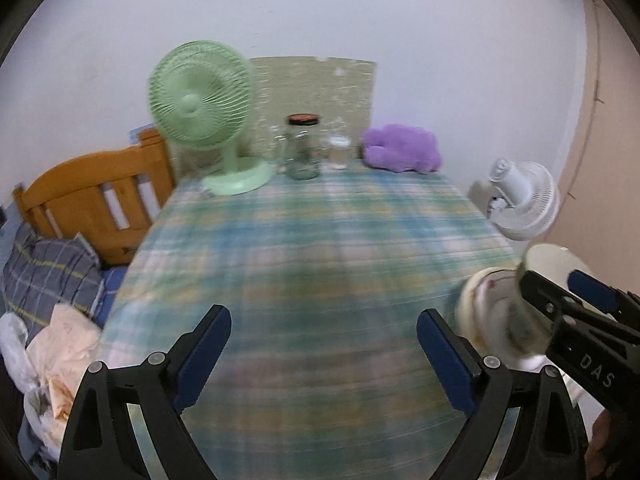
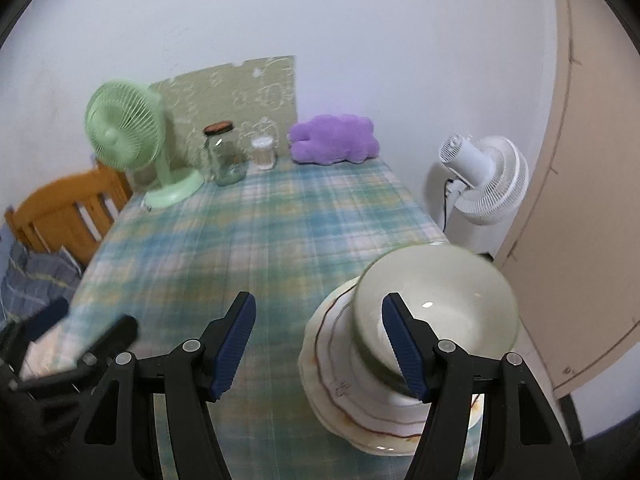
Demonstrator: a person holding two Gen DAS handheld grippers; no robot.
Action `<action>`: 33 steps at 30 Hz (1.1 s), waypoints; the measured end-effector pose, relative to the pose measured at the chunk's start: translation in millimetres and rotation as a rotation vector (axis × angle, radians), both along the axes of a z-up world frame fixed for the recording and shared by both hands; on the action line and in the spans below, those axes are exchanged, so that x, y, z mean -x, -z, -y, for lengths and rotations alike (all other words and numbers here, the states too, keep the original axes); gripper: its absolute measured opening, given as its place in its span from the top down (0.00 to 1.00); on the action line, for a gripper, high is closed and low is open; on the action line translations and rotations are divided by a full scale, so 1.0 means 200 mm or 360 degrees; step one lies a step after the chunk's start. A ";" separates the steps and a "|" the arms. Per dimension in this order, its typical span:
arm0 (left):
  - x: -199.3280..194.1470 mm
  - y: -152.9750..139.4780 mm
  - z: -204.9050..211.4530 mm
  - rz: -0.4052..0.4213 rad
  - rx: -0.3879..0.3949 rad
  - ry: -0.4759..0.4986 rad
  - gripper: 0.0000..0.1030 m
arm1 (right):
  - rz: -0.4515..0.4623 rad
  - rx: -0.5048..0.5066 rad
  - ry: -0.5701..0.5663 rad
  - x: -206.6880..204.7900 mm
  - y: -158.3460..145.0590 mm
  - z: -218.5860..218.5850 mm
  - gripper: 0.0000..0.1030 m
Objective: Organize plates and bowls
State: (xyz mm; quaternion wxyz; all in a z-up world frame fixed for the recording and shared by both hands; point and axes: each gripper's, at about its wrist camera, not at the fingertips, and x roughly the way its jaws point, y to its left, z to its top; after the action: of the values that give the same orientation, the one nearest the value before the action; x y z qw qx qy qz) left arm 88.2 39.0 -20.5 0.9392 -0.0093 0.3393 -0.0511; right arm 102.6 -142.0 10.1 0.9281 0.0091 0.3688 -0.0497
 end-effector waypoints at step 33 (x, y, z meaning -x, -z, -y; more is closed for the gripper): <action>0.54 0.18 -0.12 0.0188 0.0001 -0.0125 0.04 | 0.0117 -0.0015 -0.0146 0.52 0.21 -0.16 0.24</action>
State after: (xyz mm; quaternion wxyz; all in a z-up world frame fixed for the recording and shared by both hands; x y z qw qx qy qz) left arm -18.8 63.3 -55.8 0.9589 -0.0198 0.2826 -0.0148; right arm -0.9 -110.8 -32.9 0.9423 -0.0015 0.3346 -0.0050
